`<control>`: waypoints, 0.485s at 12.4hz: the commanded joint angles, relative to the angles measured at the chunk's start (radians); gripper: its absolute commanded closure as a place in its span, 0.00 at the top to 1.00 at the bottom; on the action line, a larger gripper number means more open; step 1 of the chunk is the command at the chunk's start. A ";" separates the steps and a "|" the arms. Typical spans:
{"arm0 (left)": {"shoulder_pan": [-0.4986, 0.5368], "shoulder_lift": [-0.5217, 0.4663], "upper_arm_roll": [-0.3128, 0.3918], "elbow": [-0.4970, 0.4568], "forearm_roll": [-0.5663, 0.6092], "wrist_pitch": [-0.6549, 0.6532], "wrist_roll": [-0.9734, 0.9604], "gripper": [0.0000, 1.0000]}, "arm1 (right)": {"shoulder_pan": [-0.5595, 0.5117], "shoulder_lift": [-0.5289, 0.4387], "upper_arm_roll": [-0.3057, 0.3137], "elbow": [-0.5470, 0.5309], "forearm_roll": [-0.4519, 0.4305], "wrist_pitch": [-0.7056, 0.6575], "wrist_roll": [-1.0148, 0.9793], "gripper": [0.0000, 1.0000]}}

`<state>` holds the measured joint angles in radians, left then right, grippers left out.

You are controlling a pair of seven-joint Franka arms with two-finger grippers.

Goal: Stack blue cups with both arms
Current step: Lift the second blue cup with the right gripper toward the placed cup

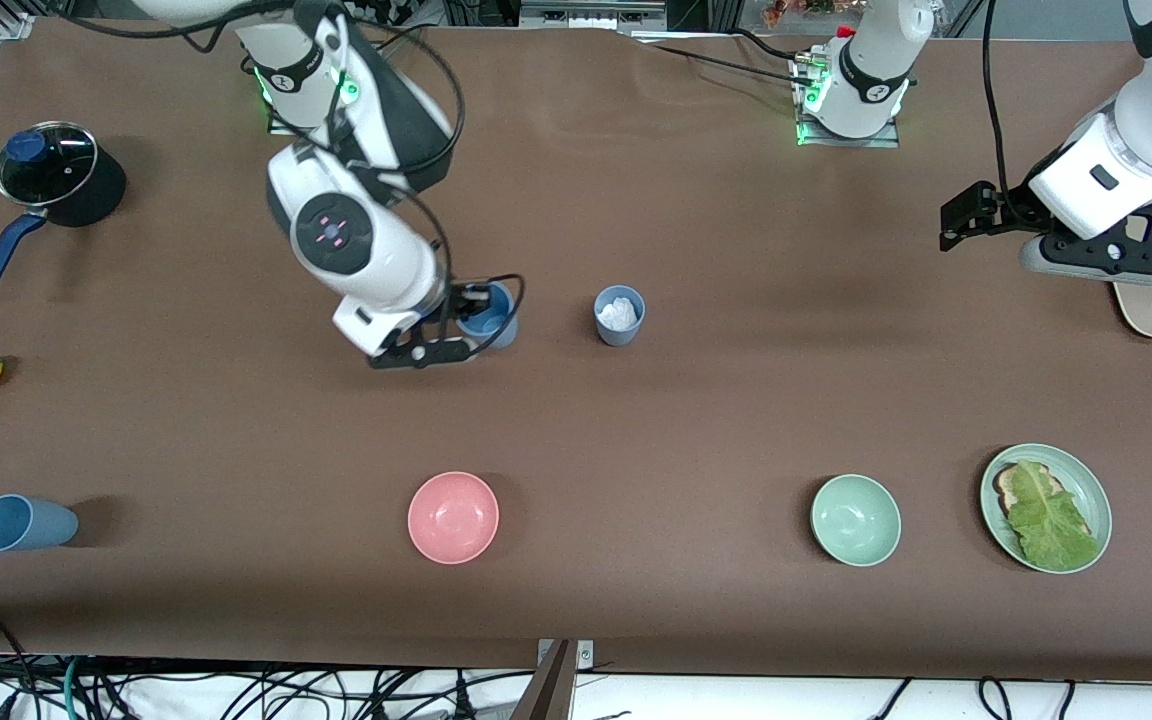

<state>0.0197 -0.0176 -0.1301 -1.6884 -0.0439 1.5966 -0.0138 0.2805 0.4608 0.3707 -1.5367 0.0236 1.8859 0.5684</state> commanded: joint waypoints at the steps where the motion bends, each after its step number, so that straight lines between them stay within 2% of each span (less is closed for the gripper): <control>1: -0.006 0.001 0.001 0.015 0.032 -0.009 0.015 1.00 | 0.124 0.010 -0.003 0.049 -0.005 -0.034 0.181 0.00; 3: -0.004 0.001 0.001 0.015 0.032 -0.009 0.015 1.00 | 0.224 0.031 -0.004 0.094 -0.007 -0.034 0.296 0.00; 6: -0.004 0.001 0.004 0.015 0.032 -0.020 0.018 1.00 | 0.317 0.061 -0.006 0.161 -0.008 -0.028 0.399 0.00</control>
<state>0.0199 -0.0176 -0.1303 -1.6875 -0.0438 1.5956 -0.0138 0.5625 0.4845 0.3739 -1.4523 0.0223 1.8738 0.9196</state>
